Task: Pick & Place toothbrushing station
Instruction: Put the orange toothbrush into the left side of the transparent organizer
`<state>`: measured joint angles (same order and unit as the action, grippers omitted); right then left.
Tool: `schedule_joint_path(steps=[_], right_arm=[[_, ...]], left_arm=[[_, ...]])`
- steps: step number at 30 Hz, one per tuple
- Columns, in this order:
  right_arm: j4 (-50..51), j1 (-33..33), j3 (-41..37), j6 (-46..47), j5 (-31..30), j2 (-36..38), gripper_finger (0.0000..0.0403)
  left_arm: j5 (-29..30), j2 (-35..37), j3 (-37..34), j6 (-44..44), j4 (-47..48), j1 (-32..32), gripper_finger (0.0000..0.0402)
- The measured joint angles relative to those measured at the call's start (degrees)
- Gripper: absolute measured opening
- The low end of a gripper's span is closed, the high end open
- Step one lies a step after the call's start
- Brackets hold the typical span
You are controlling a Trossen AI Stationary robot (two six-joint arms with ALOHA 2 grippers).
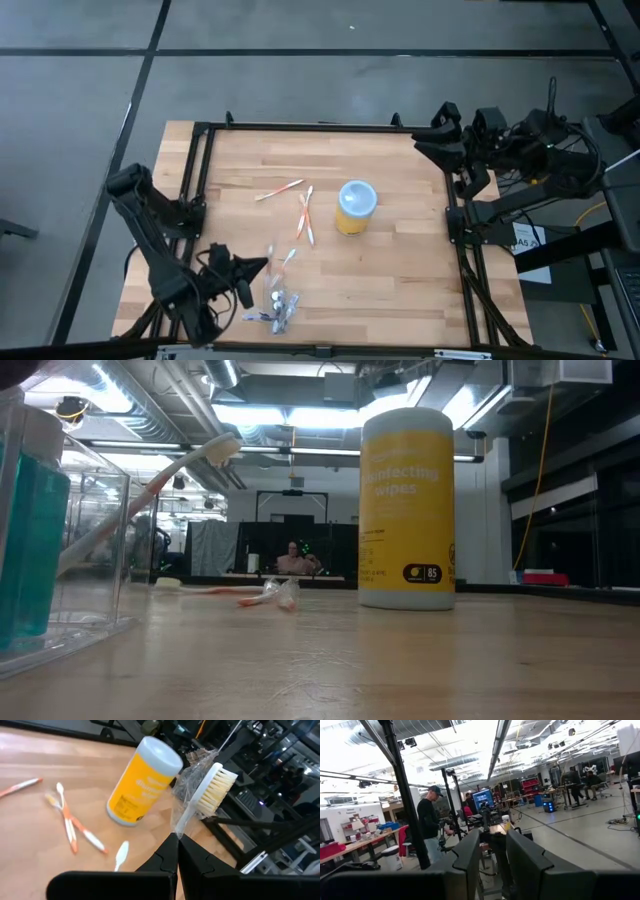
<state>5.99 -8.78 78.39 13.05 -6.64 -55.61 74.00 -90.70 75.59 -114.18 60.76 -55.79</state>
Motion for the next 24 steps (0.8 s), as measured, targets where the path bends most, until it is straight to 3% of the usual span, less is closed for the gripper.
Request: schedule_joint_path(steps=[6,12,24], right_arm=[[-0.14,-3.23,0.02,0.00,-4.05,-0.78,0.0100],[-0.50,-6.30,0.02,-0.01,-6.30,-2.45,0.0100],[-2.35,-8.86,0.02,-0.41,-7.46,-3.81,0.0100]], left_arm=[[-0.29,-4.94,0.00,-12.98,6.94,-1.76,0.0001],[-3.36,-5.74,-0.03,-13.34,7.06,-1.43,0.0001],[-3.18,-5.72,-4.34,-13.65,4.51,0.28,0.0001]])
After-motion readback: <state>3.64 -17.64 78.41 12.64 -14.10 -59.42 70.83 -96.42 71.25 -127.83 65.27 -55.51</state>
